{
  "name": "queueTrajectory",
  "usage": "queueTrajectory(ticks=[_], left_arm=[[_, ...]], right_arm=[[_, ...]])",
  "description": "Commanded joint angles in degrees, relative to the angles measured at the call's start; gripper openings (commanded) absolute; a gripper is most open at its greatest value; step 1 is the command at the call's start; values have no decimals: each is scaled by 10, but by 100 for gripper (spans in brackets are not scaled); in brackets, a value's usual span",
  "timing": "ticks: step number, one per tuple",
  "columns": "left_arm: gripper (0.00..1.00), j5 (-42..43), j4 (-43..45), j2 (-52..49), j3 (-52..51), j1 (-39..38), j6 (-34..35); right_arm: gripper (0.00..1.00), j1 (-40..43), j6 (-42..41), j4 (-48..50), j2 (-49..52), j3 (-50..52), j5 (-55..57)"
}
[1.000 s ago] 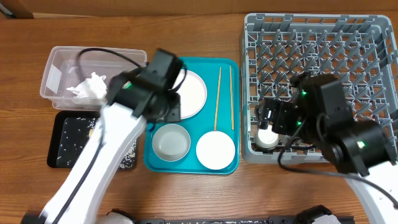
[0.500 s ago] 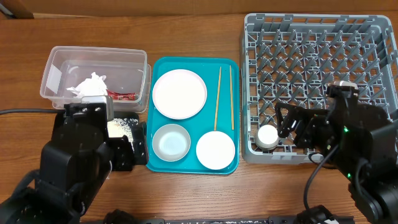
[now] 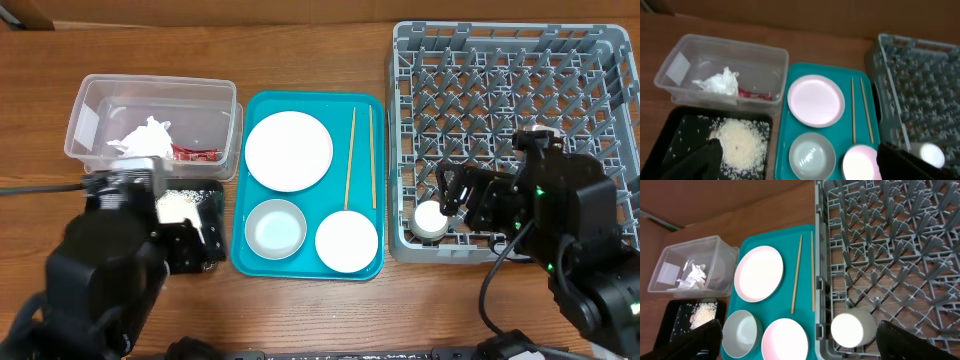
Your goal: Sort waste into correct bins and load items into the dishwasher
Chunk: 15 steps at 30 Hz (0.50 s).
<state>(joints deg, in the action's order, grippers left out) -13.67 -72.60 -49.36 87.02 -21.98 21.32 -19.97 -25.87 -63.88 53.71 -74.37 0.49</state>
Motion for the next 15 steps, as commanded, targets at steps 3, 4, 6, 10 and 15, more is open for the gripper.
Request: queueTrajectory(ticks=[3, 4, 6, 10, 15], left_arm=[[100, 54, 180, 99, -166, 50, -129], [100, 78, 228, 119, -207, 58, -158], [100, 134, 325, 163, -298, 75, -204], [100, 193, 470, 246, -457, 93, -226], [100, 213, 611, 351, -636, 93, -226]], right_arm=[[100, -2, 2, 3, 17, -6, 9], [100, -2, 2, 3, 22, -6, 9], [100, -2, 2, 3, 32, -6, 9], [100, -2, 2, 3, 56, -6, 9], [100, -2, 2, 3, 89, -6, 9]])
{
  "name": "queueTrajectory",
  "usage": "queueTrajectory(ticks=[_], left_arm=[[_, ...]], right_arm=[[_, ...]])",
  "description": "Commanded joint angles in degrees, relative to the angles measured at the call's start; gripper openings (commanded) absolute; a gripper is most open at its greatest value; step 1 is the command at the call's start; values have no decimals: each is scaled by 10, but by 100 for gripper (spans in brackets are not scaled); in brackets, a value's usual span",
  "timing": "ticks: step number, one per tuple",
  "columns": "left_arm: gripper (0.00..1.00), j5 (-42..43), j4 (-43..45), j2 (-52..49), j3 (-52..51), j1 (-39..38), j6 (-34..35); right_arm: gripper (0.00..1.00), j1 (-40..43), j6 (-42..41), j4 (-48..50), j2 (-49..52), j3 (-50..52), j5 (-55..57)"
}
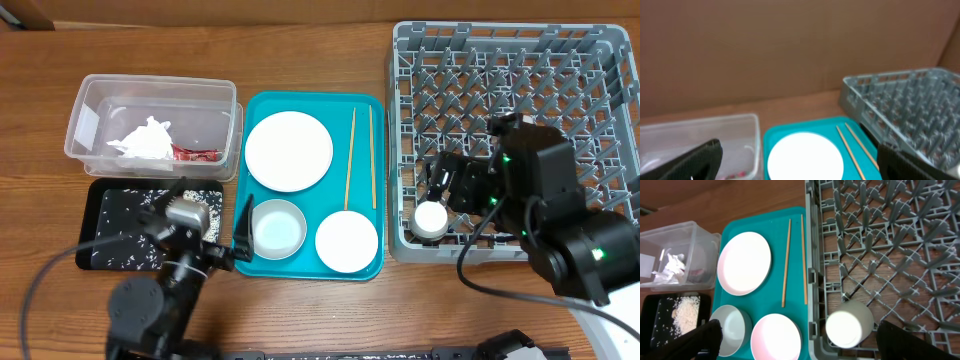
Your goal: Sort waste into correct bins and load items into the dishwasher
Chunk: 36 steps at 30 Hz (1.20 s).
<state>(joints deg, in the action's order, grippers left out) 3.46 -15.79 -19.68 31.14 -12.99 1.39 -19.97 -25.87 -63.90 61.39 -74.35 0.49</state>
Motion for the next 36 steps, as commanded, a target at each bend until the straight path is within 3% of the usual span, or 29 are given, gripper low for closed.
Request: queueTrajectory(ticks=[1, 9, 13, 15, 33, 36], left_arm=[[100, 45, 66, 72, -107, 3, -27], [100, 57, 118, 197, -265, 3, -26], [100, 79, 153, 195, -310, 3, -25], [100, 80, 124, 195, -309, 3, -25], [100, 80, 126, 194, -309, 3, -25], [100, 80, 126, 194, -309, 3, -25]], right_arm=[[100, -2, 2, 3, 19, -6, 9], [100, -2, 2, 3, 76, -6, 9], [100, -2, 2, 4, 101, -6, 9], [100, -2, 2, 4, 111, -6, 9], [100, -2, 0, 7, 136, -6, -12], [100, -2, 0, 72, 136, -6, -12]])
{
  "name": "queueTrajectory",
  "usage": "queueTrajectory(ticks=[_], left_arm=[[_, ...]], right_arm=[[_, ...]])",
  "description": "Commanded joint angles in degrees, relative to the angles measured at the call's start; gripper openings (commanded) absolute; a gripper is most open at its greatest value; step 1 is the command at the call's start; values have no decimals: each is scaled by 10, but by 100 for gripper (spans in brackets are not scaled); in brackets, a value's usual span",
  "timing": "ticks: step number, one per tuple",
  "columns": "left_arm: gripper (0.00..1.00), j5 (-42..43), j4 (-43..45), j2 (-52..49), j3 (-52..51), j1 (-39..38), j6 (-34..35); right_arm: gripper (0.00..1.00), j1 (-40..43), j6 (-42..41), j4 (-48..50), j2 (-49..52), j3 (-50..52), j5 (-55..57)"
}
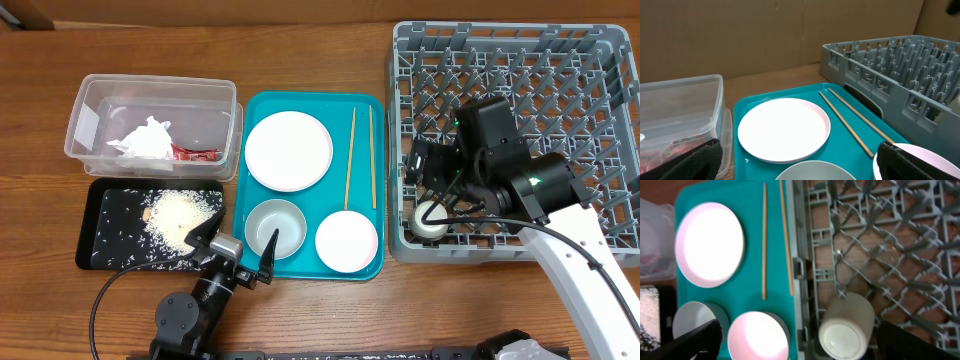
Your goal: Sort waste into correct bins and load items into the dishwasher
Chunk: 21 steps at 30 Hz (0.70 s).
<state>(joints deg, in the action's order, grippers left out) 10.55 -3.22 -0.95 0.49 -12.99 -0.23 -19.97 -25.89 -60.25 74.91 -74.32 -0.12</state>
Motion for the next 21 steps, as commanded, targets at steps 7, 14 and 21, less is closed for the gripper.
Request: queueTrajectory(ticks=[7, 14, 21], left_arm=[[100, 9, 0, 7, -2, 3, -9], [100, 9, 0, 7, -2, 3, -9], [100, 9, 0, 7, -2, 3, -9]], right_arm=[[93, -47, 11, 103, 15, -6, -196], [80, -210, -22, 120, 94, -6, 68], [68, -210, -72, 175, 245, -6, 165]])
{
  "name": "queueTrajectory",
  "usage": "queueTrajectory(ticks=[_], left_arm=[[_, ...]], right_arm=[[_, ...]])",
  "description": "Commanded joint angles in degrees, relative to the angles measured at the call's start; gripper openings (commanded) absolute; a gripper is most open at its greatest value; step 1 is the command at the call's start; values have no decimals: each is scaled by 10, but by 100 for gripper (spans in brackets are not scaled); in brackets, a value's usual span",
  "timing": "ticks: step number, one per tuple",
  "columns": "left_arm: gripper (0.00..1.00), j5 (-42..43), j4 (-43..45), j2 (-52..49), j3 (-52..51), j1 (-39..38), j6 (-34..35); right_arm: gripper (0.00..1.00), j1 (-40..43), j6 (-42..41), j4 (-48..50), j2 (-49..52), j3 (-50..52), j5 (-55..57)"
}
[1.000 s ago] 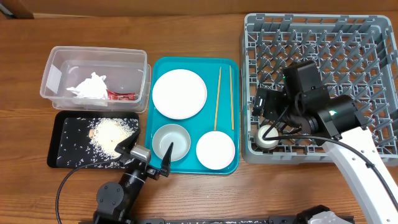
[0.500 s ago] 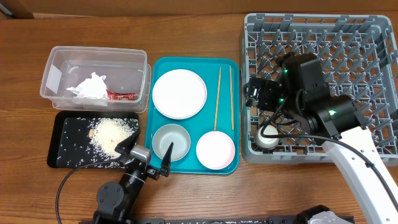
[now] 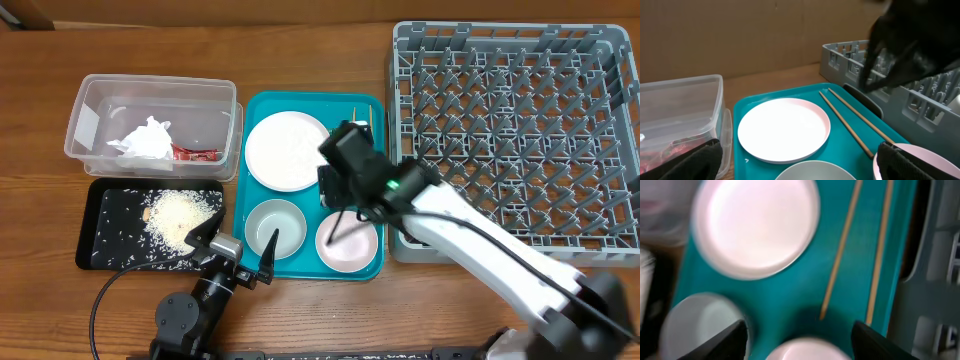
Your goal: Sort waste into correct bins and load items into the dishwasher
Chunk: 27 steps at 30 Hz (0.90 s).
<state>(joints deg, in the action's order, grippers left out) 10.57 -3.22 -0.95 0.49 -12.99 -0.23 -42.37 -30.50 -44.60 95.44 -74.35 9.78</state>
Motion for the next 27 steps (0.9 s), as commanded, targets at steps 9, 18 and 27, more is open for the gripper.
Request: queueTrajectory(ticks=[9, 18, 27], left_arm=[[100, 9, 0, 7, -2, 3, -9], [100, 9, 0, 7, -2, 3, -9], [100, 9, 0, 7, -2, 3, -9]], right_arm=[[55, 29, -26, 93, 170, -6, 32], [31, 30, -26, 92, 216, -6, 32], [4, 30, -9, 53, 146, -37, 32]])
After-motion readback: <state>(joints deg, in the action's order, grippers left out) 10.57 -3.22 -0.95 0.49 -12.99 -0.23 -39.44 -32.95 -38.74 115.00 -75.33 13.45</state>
